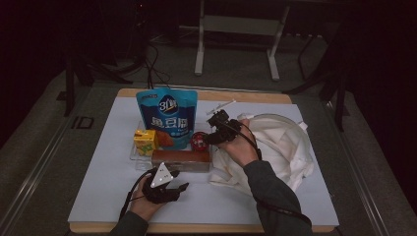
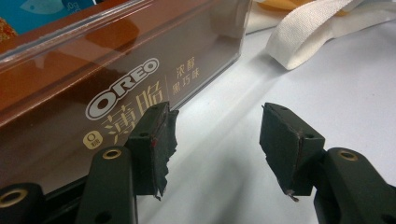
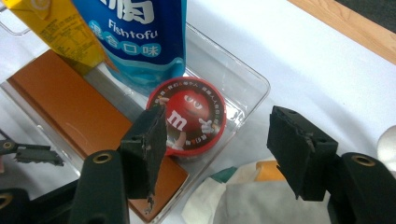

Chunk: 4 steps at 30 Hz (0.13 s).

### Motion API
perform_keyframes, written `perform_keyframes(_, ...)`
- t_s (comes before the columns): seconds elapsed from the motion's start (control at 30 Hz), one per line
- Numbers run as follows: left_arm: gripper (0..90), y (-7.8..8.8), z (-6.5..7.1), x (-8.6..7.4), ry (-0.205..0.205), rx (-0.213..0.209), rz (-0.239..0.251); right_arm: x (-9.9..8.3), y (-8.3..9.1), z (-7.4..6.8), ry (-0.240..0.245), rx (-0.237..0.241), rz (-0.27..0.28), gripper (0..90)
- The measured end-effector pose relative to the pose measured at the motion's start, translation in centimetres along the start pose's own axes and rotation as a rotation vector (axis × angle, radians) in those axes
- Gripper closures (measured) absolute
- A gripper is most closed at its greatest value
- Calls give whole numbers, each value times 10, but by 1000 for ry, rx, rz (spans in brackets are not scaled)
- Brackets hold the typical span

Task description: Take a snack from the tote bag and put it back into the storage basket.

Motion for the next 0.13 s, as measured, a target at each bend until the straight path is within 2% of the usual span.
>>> perform_keyframes(0.13,442,0,0,0,3,3,-4,-6,10,4,-6,9,30,384)
Point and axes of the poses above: each handheld gripper's, and its own axes: y roughly backward along the jaws, x roughly out of its top, z roughly to its right, the point moved 1 cm from there along -y, roughly forward along the jaws, and after that the axes turned 2 degrees about -y, right-handed, at the moved point
